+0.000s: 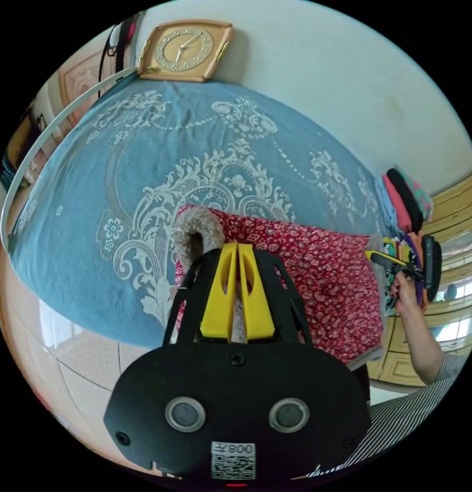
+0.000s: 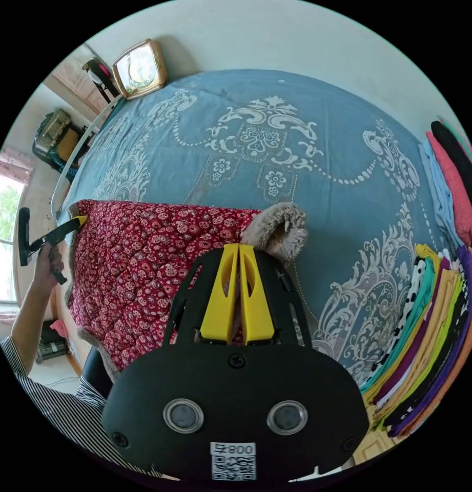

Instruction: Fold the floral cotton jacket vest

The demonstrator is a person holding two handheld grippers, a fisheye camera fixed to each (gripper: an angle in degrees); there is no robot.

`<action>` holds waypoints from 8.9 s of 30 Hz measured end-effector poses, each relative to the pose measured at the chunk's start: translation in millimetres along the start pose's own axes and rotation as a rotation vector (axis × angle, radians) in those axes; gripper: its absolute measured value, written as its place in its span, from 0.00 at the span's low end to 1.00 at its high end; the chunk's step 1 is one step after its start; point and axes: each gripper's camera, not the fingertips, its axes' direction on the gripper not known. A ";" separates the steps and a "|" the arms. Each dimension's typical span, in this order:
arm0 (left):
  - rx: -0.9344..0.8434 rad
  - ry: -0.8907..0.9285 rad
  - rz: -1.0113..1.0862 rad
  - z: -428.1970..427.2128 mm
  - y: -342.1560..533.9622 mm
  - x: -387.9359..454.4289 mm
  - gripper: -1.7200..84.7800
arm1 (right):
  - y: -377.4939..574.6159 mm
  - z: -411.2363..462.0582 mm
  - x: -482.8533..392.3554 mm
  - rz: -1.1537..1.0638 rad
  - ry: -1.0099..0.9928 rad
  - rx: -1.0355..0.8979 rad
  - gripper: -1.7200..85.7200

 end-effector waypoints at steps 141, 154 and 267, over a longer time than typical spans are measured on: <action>-0.367 0.512 0.768 401.5 80.6 502.7 0.08 | 201.7 79.2 125.9 0.032 -0.493 0.011 0.02; -0.265 0.330 0.584 444.4 51.2 426.5 0.02 | 231.9 128.6 125.6 0.126 -0.493 -0.001 0.02; -0.701 0.996 0.564 736.9 65.3 599.8 0.20 | 691.3 396.9 722.4 0.504 -1.103 0.549 0.09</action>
